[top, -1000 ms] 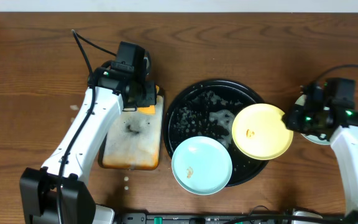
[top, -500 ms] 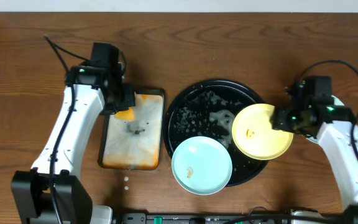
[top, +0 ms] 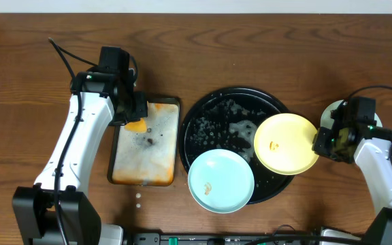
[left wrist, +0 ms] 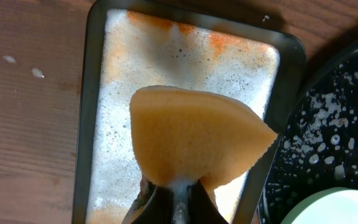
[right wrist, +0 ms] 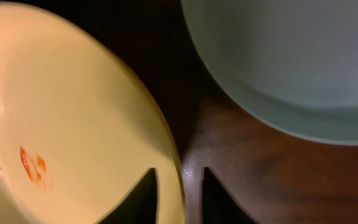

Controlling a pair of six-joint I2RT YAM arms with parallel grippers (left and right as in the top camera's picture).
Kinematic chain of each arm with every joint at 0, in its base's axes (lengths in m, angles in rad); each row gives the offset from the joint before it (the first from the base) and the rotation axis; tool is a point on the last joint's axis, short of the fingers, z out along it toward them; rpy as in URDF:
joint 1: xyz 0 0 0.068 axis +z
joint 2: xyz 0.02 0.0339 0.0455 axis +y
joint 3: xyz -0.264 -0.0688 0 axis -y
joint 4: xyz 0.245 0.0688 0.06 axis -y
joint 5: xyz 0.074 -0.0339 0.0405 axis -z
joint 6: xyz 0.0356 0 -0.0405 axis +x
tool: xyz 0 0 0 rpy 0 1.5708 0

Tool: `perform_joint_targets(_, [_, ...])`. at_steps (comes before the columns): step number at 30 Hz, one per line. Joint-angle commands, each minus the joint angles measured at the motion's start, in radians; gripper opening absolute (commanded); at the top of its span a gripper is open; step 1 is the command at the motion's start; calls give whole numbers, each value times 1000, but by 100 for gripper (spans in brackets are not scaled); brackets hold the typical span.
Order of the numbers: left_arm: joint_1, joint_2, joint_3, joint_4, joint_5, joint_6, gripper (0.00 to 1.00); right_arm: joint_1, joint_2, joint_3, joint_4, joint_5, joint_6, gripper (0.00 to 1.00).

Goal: Clean dirty plates on tray and stack at the side

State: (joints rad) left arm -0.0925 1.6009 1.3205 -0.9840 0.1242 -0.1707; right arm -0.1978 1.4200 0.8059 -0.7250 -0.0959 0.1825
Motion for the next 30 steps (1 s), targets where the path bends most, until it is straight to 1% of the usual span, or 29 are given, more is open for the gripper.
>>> perform_joint_targets(1, [2,-3,6,-2,-12,21,8,5,3,-51,43,-42,27,9])
perform_joint_targets(2, [2,-3,6,-3,-12,21,8,5,3,-65,71,-72,30,2])
perform_joint_targets(3, [2,-3,6,-3,-12,21,8,7,3,-66,80,-101,29,1])
perform_joint_targets(9, [2,-3,6,-2,-12,21,8,39,-6,-63,125,-256,39,1])
perform_joint_targets(15, [2,-3,6,-2,-12,20,8,115,-6,-64,214,-270,48,1])
perform_joint_targets(17, [2,-3,6,-2,-12,21,8,153,-6,-64,241,-250,62,1])
perform_joint_targets(20, [2,-3,6,-2,-12,21,8,224,-6,-64,266,-153,129,1])
perform_joint_targets(24, [2,-3,6,-2,-11,21,8,309,-3,-64,278,11,135,1])
perform_joint_targets(28, [2,-3,6,5,15,47,7,360,19,-64,296,75,136,1])
perform_joint_targets(30, [2,-3,6,8,22,47,8,389,48,-64,314,118,167,1])
